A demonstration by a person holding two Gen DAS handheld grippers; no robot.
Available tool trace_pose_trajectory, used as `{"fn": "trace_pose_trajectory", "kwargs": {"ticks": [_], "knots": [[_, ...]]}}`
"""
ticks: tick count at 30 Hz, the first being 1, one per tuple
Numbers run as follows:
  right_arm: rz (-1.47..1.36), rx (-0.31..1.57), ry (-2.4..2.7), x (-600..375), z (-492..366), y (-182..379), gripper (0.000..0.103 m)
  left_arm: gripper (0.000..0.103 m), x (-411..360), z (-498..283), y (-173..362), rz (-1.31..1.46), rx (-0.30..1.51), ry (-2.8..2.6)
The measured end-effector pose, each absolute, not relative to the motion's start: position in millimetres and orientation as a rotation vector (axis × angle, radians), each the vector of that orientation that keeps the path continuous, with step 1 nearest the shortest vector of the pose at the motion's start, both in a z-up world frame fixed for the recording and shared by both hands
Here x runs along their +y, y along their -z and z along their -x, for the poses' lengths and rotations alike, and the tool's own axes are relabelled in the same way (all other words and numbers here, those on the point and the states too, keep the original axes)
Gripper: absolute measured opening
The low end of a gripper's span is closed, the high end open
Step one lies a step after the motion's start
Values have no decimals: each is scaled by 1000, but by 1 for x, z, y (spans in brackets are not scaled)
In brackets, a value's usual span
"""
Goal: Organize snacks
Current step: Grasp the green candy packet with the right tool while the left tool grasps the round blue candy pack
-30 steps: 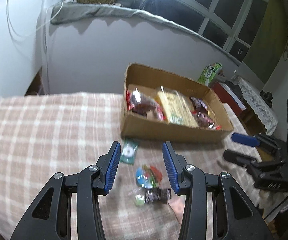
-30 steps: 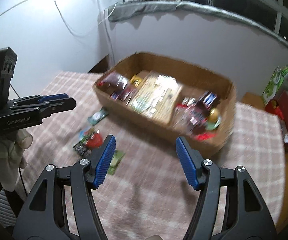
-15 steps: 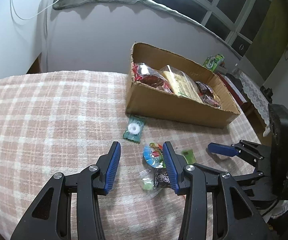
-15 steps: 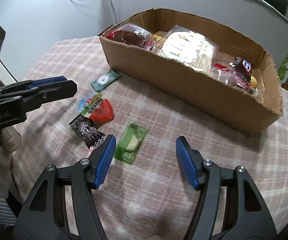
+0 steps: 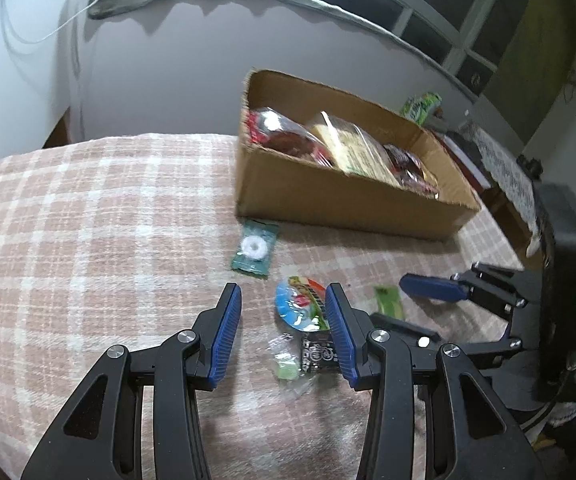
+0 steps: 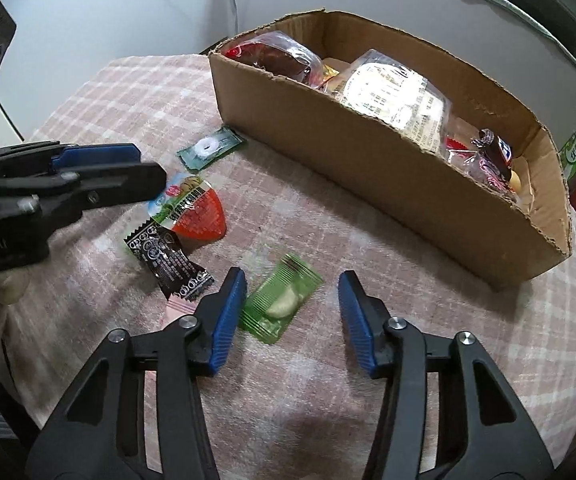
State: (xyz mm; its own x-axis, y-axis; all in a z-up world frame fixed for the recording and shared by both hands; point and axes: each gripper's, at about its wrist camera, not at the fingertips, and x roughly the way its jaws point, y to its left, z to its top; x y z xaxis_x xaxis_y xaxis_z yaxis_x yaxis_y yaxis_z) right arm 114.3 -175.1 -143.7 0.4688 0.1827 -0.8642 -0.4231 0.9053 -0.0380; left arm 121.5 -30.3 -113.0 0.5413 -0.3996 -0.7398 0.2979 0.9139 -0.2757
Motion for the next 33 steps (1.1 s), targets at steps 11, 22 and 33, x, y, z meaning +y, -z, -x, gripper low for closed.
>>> {"fn": "trace_pose_trajectory", "kwargs": {"ticks": [11, 22, 33], "knots": [[279, 1024, -384, -190, -113, 140, 44, 42, -59, -127, 129, -13, 952, 413], [257, 1018, -387, -209, -102, 137, 44, 38, -70, -124, 132, -107, 915, 391], [126, 1019, -415, -243, -92, 126, 57, 35, -62, -120, 131, -79, 908, 405]]}}
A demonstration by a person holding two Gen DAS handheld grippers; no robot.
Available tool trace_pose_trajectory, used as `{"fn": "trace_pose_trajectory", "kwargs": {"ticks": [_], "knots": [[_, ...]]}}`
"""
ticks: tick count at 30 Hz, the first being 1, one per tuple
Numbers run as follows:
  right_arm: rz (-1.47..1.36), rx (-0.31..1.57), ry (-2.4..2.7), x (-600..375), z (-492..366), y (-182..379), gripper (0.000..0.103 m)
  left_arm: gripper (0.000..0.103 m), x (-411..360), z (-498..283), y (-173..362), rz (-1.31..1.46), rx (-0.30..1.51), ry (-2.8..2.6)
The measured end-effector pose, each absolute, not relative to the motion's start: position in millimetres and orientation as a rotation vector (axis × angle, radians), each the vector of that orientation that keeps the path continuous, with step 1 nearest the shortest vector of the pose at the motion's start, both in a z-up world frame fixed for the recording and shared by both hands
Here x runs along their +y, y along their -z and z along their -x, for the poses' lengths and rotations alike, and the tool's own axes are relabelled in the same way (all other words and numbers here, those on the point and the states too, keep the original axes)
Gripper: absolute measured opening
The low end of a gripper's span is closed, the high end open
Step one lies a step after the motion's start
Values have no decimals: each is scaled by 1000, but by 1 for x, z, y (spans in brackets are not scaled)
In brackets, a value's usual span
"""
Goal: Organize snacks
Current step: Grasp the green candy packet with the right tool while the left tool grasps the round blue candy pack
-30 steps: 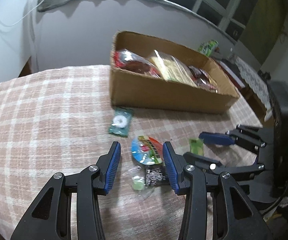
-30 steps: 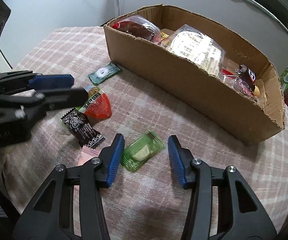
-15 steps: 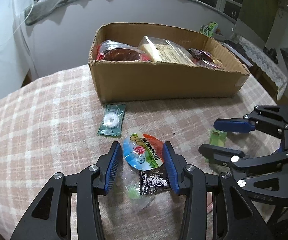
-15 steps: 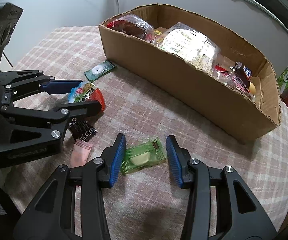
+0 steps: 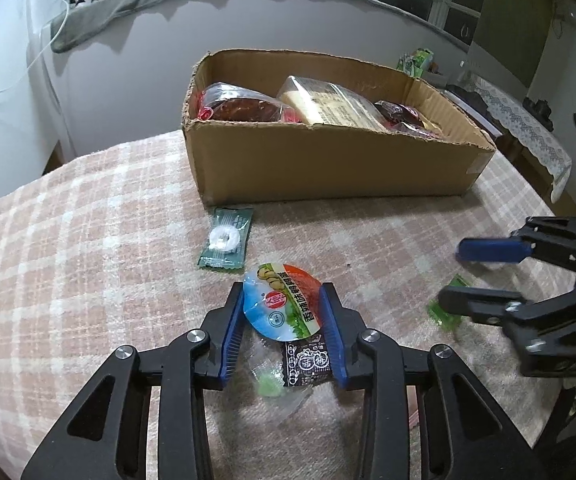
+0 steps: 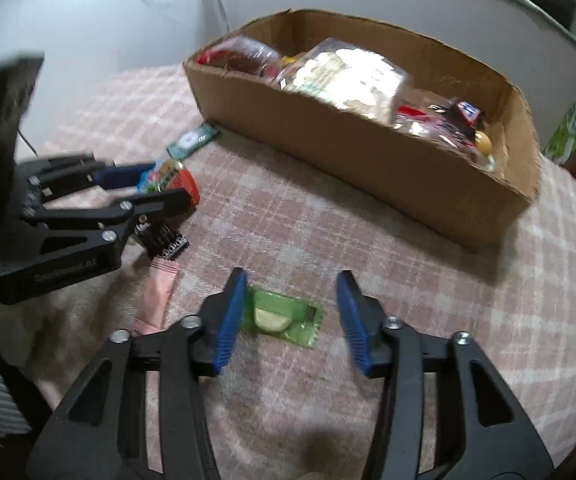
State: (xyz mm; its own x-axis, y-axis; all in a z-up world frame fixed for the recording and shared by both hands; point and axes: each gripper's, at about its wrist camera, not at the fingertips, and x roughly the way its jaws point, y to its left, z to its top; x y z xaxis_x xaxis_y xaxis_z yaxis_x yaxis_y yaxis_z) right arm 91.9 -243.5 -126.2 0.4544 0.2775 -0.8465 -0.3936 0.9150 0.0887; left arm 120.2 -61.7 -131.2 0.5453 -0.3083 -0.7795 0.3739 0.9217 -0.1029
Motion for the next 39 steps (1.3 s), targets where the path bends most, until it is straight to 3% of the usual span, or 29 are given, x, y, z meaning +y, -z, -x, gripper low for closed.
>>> {"fn": "trace_pose_trajectory", "kwargs": {"ticks": [3, 15, 16, 18, 21, 39], "knots": [[146, 1012, -441, -250, -86, 122, 66, 34, -60, -119, 131, -75, 907, 407], [240, 1039, -436, -233, -79, 135, 66, 34, -58, -117, 131, -65, 905, 405], [250, 1036, -432, -229, -79, 135, 64, 34, -58, -117, 131, -64, 905, 406], [264, 1033, -446, -223, -78, 134, 49, 34, -58, -117, 131, -62, 906, 406], [267, 1038, -466, -215, -79, 135, 36, 33, -57, -116, 130, -58, 905, 407], [238, 963, -444, -219, -76, 115, 35, 33, -45, -103, 101, -3, 845, 413]]}}
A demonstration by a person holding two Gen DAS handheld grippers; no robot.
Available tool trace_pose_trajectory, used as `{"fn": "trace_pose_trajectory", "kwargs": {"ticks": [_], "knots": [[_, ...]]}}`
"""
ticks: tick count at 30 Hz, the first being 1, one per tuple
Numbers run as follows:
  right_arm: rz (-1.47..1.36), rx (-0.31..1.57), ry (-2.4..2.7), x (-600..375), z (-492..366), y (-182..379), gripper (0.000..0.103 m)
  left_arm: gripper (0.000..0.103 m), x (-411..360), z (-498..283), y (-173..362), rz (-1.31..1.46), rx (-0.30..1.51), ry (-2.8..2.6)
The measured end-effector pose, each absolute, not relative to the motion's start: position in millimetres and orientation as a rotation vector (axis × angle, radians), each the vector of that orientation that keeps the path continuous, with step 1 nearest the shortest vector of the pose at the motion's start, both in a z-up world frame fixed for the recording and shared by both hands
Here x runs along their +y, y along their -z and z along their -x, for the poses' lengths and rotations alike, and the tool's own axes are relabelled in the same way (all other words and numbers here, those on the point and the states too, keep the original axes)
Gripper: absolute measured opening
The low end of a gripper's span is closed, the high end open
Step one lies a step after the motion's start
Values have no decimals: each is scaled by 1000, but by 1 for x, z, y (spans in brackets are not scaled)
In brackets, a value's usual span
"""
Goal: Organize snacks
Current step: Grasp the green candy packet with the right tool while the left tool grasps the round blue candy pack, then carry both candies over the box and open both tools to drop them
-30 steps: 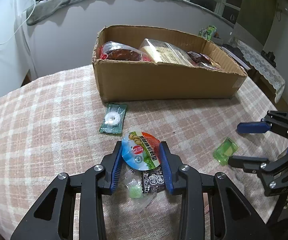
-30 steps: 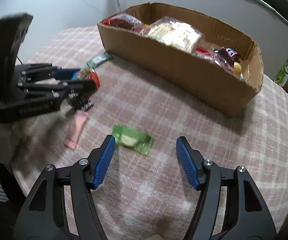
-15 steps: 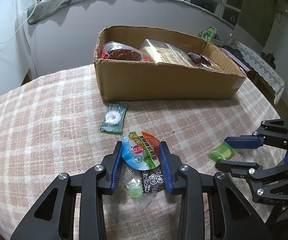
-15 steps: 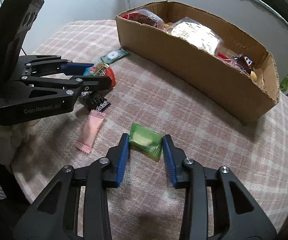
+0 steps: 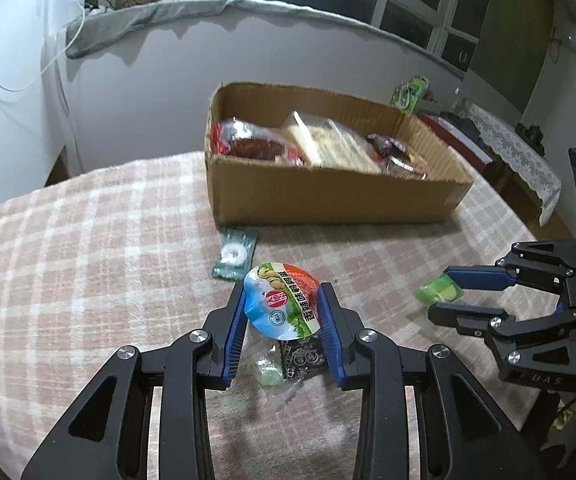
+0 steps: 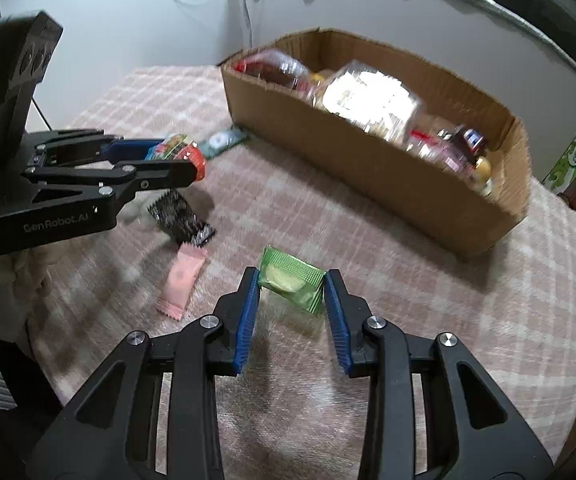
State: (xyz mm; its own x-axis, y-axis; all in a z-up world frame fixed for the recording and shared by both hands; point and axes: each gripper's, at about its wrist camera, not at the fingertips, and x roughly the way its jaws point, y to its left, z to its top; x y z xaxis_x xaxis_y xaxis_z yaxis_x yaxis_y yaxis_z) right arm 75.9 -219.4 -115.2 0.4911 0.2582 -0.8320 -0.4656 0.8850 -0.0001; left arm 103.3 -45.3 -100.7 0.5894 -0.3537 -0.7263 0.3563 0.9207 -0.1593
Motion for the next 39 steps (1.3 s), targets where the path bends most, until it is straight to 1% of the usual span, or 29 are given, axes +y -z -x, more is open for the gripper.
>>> {"fn": "trace_pose_trajectory", "kwargs": {"ticks": [14, 19, 29, 39], "knots": [[197, 801, -373, -254, -106, 43, 35, 33, -46, -132, 55, 38, 748, 412], [175, 780, -348, -266, -130, 31, 35, 33, -52, -149, 44, 43, 732, 414], [179, 777, -309, -277, -181, 30, 35, 33, -69, -192, 30, 20, 724, 412], [187, 807, -272, -285, -228, 45, 35, 33, -90, -226, 44, -3, 765, 407]]}}
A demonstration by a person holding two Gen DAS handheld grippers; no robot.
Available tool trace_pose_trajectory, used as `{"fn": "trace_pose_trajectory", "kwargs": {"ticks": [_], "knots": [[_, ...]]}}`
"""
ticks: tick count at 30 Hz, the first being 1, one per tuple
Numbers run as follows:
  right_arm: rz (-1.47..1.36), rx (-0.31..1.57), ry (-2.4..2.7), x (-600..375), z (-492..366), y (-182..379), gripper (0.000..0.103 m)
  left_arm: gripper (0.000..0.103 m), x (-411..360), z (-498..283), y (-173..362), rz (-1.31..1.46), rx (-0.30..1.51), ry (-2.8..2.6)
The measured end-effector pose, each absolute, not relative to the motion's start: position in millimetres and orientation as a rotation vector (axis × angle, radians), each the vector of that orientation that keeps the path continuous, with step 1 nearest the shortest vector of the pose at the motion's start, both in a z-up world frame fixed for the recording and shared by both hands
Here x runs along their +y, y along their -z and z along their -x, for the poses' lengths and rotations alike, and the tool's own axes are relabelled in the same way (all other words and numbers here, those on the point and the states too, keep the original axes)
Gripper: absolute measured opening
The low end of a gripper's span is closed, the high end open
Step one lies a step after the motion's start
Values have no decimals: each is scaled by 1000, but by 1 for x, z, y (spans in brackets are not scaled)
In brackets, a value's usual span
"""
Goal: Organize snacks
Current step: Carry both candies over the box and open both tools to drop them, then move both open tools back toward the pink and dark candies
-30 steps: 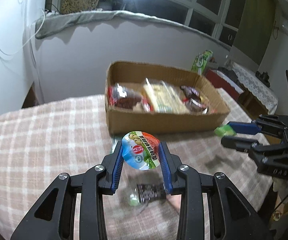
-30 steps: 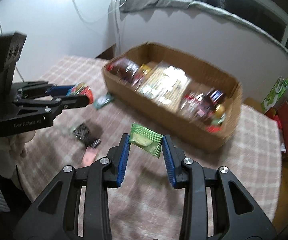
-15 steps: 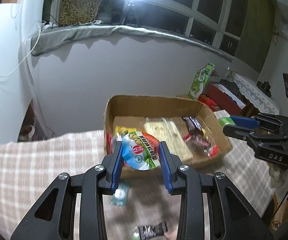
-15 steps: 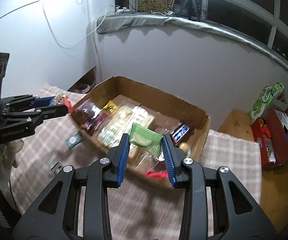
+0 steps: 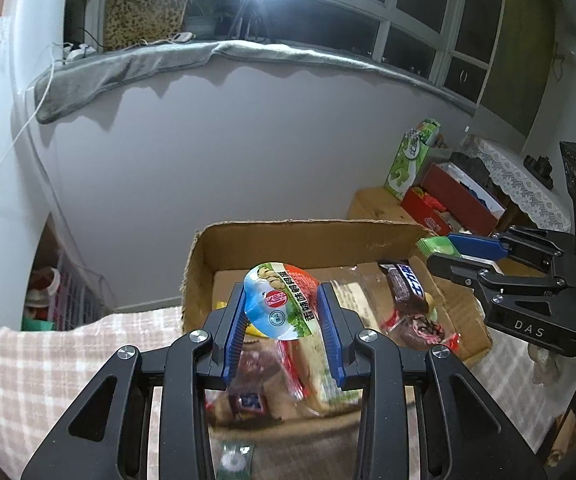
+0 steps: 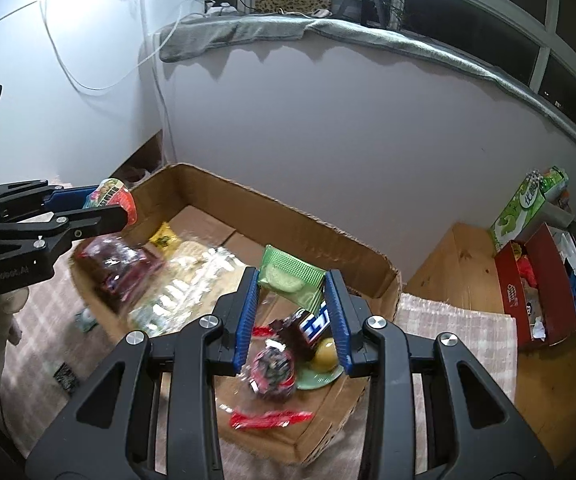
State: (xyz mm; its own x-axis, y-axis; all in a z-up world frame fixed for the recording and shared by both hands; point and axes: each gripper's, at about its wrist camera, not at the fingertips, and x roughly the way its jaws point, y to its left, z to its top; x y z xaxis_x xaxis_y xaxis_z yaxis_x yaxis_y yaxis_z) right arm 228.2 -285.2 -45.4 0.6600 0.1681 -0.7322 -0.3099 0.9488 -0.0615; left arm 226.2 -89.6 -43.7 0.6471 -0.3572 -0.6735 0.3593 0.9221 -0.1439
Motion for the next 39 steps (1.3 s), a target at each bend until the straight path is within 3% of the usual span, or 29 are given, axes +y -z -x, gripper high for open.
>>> {"fn": "trace_pose_trajectory", "kwargs": {"ticks": [14, 16, 18, 19, 39], "knots": [[163, 832, -253, -297, -251, 65, 35, 35, -100, -240, 50, -14, 782, 394], [169, 828, -255, -296, -251, 65, 40, 38, -102, -241, 50, -16, 788, 390], [176, 817, -246, -295, -249, 63, 62, 43, -103, -241, 50, -16, 790, 390], [180, 807, -240, -295, -248, 62, 66, 45, -103, -241, 50, -16, 788, 387], [212, 758, -287, -276, -183, 34, 66, 45, -60, -184, 34, 25, 763, 379]]}}
